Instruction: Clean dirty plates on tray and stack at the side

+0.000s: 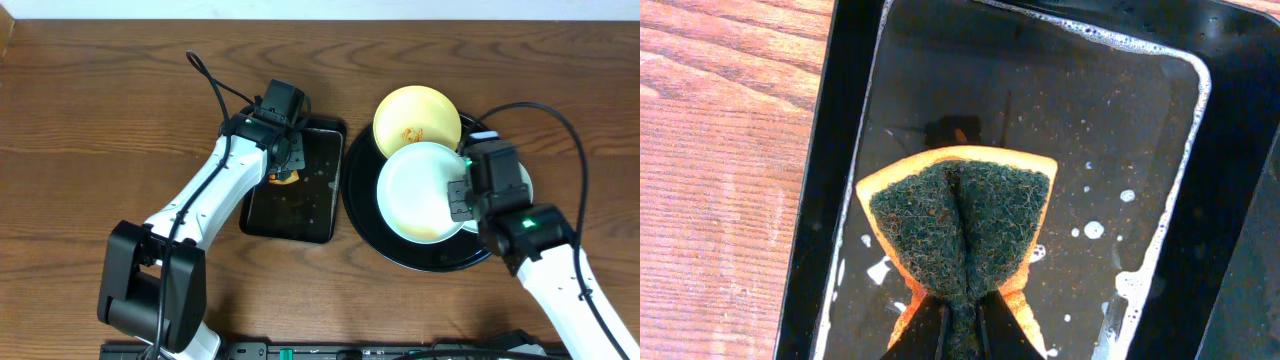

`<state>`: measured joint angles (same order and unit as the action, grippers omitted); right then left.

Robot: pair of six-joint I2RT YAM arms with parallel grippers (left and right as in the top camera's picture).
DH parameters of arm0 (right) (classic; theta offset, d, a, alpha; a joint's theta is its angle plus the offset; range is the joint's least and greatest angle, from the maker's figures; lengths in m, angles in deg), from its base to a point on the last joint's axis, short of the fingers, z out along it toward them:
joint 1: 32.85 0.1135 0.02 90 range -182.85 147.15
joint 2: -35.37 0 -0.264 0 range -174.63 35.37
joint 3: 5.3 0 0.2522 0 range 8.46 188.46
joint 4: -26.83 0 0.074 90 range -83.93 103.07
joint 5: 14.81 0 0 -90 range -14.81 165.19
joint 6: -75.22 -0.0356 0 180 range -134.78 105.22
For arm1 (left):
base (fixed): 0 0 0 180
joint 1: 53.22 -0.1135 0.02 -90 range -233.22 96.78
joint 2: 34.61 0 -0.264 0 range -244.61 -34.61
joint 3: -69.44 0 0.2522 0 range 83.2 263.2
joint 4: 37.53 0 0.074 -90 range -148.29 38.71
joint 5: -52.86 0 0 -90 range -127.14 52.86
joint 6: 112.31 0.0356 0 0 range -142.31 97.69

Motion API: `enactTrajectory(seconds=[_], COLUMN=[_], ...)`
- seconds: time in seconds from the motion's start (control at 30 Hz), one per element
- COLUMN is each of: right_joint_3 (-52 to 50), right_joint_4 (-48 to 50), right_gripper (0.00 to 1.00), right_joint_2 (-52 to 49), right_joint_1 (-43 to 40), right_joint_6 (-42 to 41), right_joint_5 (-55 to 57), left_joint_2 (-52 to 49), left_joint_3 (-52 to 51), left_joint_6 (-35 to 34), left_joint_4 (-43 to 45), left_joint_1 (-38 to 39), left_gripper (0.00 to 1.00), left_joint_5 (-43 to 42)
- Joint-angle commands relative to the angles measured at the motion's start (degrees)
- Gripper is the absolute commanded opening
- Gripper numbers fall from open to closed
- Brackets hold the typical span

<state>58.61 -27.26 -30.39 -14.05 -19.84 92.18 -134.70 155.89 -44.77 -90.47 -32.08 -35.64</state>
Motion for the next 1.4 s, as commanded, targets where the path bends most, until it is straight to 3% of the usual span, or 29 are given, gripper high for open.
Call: enactTrajectory(seconds=[0.0, 0.3, 0.53, 0.83, 1.0, 1.37], right_joint_3=[2.14, 2.71, 2.71, 2.71, 2.69, 2.69], right_joint_4=[0.26, 2.67, 5.75, 6.67, 6.78, 11.67], right_gripper=[0.01, 0.01, 0.01, 0.01, 0.01, 0.01], right_joint_2=[0.66, 0.55, 0.50, 0.50, 0.31, -1.05], right_joint_1=[5.07, 18.73, 22.21, 21.46, 15.37, -13.00], right_joint_6=[4.00, 14.05, 19.54, 15.98, 6.27, -12.31], right_joint_5=[12.96, 32.65, 35.98, 34.71, 29.09, 12.44], left_joint_2=[0.13, 0.13, 0.13, 0.13, 0.13, 0.13], left_joint_3=[-0.26, -0.26, -0.26, -0.26, -0.26, -0.26], left_joint_6=[0.35, 0.35, 0.35, 0.35, 0.35, 0.35], left_joint_4=[0.02, 0.48, 0.46, 0.44, 0.39, -0.72], left_joint_1=[-0.24, -0.24, -0.24, -0.24, -0.24, -0.24], left_gripper=[0.08, 0.07, 0.08, 0.08, 0.07, 0.08], left_joint_5=[0.70, 0.68, 0.68, 0.68, 0.66, 0.63])
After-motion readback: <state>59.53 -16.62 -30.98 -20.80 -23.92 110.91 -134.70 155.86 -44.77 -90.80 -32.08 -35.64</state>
